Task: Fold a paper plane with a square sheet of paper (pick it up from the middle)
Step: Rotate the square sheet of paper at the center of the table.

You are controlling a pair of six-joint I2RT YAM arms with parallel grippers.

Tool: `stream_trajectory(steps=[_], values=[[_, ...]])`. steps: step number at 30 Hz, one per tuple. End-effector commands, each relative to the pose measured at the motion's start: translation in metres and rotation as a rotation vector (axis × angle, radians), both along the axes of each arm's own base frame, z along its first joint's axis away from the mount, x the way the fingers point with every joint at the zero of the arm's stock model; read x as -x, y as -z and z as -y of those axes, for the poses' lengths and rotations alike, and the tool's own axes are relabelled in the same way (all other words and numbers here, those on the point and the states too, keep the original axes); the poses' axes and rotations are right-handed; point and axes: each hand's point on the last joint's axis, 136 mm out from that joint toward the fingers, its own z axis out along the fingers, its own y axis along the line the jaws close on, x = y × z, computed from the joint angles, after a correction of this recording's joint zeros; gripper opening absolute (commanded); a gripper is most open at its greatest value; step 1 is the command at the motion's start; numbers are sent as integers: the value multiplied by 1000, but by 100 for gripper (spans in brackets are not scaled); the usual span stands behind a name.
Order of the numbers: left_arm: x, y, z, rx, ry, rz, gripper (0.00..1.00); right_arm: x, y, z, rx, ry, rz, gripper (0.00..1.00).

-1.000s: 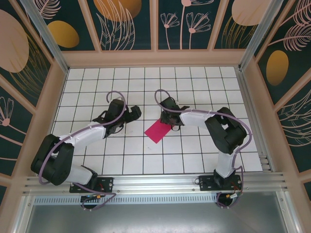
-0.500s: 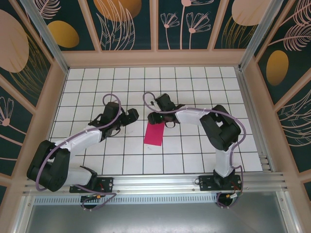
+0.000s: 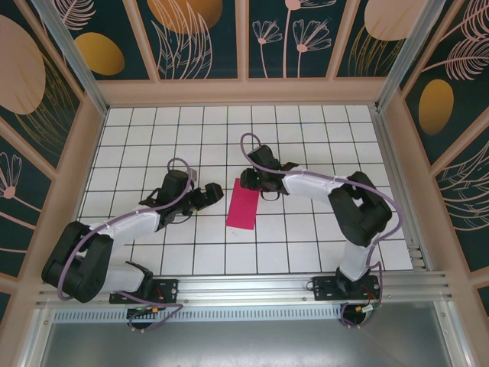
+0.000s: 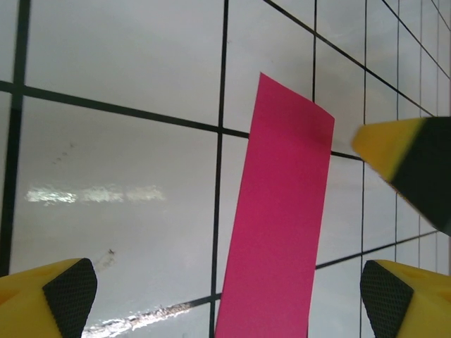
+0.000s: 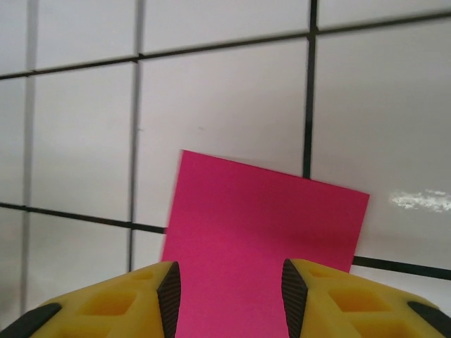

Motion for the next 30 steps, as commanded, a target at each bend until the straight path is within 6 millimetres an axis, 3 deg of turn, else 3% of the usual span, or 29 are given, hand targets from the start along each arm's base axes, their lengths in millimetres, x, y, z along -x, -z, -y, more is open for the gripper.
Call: stream_trajectory(steps=[1, 9, 16, 19, 25, 30], values=[[3, -4, 8, 60, 34, 3, 99, -3, 17, 5, 44, 60, -59, 44], [16, 4, 15, 114, 72, -47, 96, -6, 42, -2, 42, 21, -110, 44], [37, 11, 27, 182, 112, -110, 89, -16, 56, 16, 86, 80, -123, 43], [46, 13, 34, 182, 136, -125, 88, -18, 45, 11, 50, 60, -110, 43], [55, 12, 50, 210, 159, -148, 85, -20, -5, -1, -33, 6, -36, 43], [56, 15, 57, 228, 118, -177, 81, -4, 2, -2, -56, -28, -89, 40]])
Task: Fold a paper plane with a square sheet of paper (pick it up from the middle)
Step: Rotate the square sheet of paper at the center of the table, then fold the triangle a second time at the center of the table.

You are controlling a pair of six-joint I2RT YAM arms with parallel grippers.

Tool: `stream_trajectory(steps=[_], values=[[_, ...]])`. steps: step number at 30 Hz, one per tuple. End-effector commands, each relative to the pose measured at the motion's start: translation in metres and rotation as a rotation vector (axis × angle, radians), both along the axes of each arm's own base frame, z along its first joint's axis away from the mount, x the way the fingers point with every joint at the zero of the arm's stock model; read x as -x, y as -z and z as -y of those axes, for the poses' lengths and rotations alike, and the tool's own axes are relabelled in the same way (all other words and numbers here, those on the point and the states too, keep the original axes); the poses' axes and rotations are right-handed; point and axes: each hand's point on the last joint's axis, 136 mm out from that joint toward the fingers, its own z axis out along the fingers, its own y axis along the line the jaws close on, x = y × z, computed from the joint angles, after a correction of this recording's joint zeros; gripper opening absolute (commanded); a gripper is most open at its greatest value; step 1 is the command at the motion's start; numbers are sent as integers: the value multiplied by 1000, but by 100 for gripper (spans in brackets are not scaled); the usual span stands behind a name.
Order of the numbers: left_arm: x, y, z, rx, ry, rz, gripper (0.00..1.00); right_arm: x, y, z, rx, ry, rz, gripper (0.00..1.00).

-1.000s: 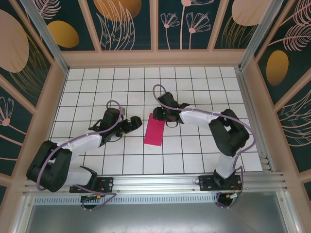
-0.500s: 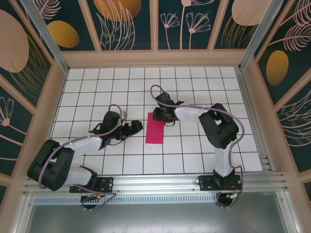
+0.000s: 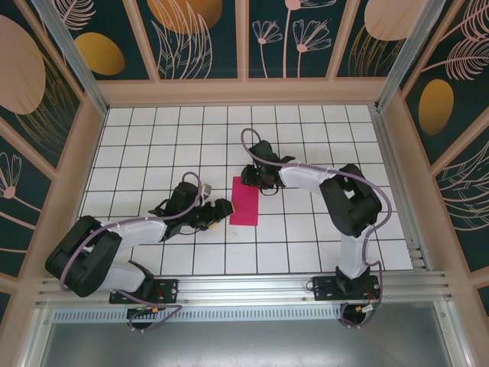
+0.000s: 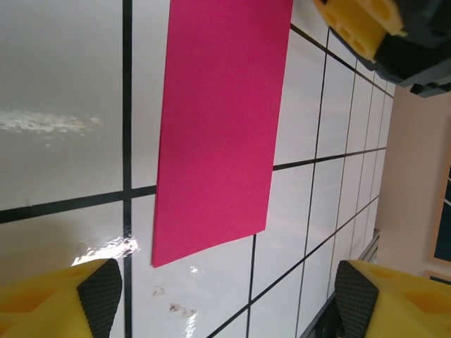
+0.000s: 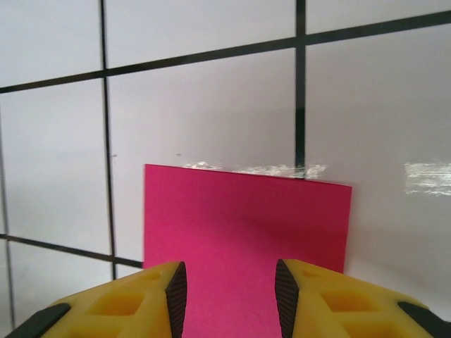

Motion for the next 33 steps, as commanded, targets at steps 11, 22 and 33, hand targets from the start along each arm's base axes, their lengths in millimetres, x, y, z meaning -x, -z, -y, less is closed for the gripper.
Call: stream_trajectory(steps=[11, 22, 33], values=[[9, 8, 16, 44, -2, -80, 71, 29, 38, 9, 7, -26, -132, 38], [13, 16, 22, 18, 33, -105, 72, 40, 67, 30, 25, 42, -199, 39], [9, 13, 32, 27, 59, -106, 72, 44, 73, 31, 18, 42, -215, 39]])
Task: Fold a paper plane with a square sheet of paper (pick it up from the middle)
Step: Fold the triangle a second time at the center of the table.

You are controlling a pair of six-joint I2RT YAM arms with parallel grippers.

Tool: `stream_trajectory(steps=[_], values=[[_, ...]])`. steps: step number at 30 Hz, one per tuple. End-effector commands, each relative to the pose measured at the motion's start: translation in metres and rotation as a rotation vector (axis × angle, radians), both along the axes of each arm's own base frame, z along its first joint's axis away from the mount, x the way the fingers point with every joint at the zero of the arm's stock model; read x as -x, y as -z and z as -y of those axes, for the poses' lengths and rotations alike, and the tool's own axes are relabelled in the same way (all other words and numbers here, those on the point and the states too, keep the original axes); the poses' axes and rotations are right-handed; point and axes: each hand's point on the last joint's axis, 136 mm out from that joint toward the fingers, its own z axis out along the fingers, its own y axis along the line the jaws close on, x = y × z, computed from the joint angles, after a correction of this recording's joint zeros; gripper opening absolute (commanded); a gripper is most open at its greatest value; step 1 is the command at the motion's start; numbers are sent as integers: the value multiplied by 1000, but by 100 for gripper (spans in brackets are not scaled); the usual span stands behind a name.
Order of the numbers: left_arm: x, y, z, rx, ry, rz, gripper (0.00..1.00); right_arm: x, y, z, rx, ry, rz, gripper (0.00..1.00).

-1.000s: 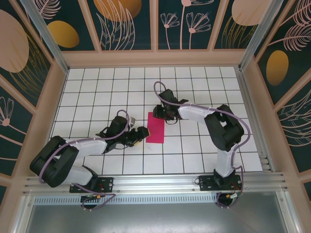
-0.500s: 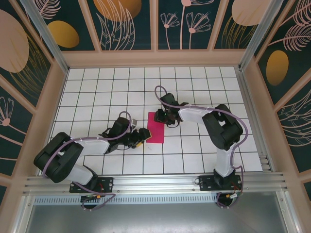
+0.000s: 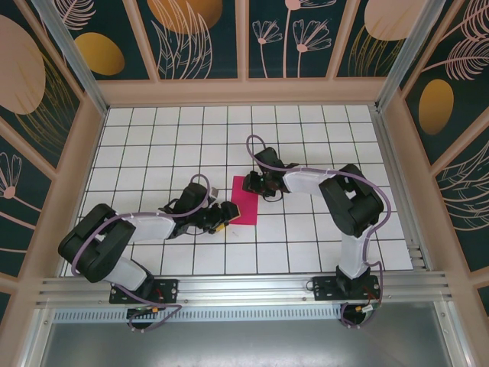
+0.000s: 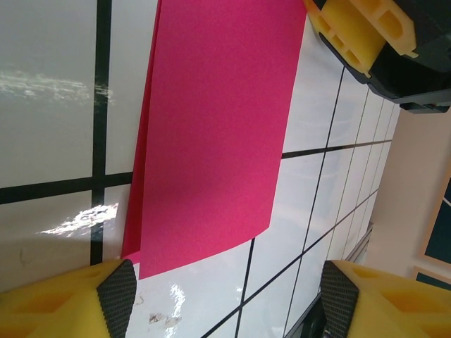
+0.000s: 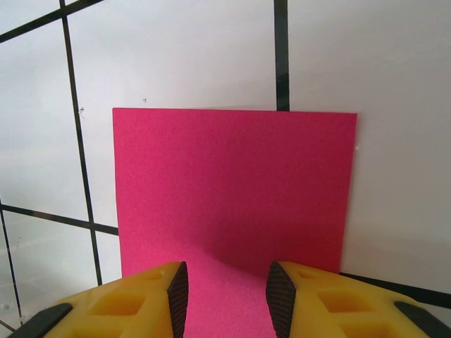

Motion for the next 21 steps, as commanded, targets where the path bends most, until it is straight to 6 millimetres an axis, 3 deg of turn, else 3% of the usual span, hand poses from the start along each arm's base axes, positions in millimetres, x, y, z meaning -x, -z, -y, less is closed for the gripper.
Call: stream_trajectory(steps=[1, 15, 21], values=[[0, -4, 12, 22, 46, 9, 72, 25, 47, 26, 106, 26, -121, 39], [-20, -19, 7, -39, 2, 113, 69, 28, 48, 32, 111, 27, -120, 39], [-24, -33, 12, -4, 8, 155, 61, 29, 49, 34, 113, 28, -121, 39]])
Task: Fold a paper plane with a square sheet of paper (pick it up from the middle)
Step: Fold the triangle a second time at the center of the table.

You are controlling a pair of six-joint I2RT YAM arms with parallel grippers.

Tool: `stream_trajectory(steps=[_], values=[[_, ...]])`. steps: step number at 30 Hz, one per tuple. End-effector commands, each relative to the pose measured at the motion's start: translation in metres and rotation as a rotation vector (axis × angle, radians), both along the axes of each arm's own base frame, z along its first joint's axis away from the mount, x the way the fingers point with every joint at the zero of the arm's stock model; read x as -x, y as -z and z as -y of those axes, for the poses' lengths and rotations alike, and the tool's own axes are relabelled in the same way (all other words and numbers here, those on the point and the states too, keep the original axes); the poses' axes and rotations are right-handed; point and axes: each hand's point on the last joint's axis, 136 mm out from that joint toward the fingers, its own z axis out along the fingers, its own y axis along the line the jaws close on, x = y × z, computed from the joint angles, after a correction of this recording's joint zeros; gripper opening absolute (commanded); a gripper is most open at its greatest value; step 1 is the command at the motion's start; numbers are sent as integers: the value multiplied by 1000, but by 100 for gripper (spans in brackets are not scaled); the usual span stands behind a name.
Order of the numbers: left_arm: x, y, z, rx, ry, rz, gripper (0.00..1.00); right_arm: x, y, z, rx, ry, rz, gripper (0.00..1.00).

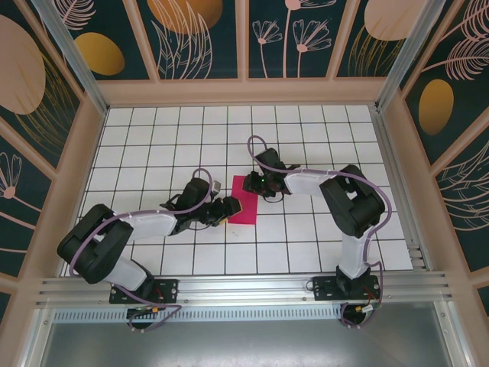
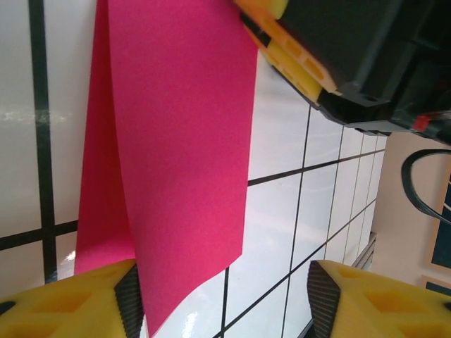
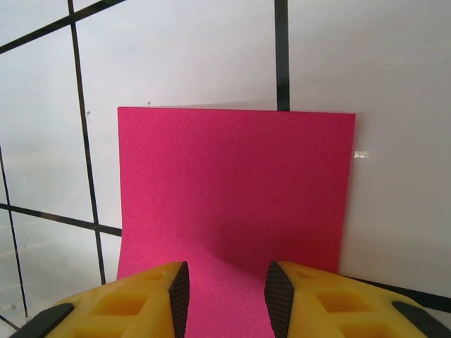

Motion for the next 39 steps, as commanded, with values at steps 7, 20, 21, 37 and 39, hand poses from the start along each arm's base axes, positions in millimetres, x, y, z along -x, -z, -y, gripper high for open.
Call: stream_trajectory(steps=[7, 20, 21, 37, 39], values=[[-10, -36, 23, 140, 51, 100, 57, 31, 47, 29, 115, 12, -137, 38], [-30, -11, 34, 105, 46, 103, 48, 31, 25, 24, -8, -22, -123, 34], [-31, -10, 34, 101, 42, 105, 44, 29, 18, 24, -26, -28, -107, 32], [-31, 13, 29, 45, 32, 68, 11, 38, -50, 9, -235, -218, 64, 28], [-31, 12, 29, 44, 31, 70, 11, 45, -48, 11, -230, -239, 55, 31]])
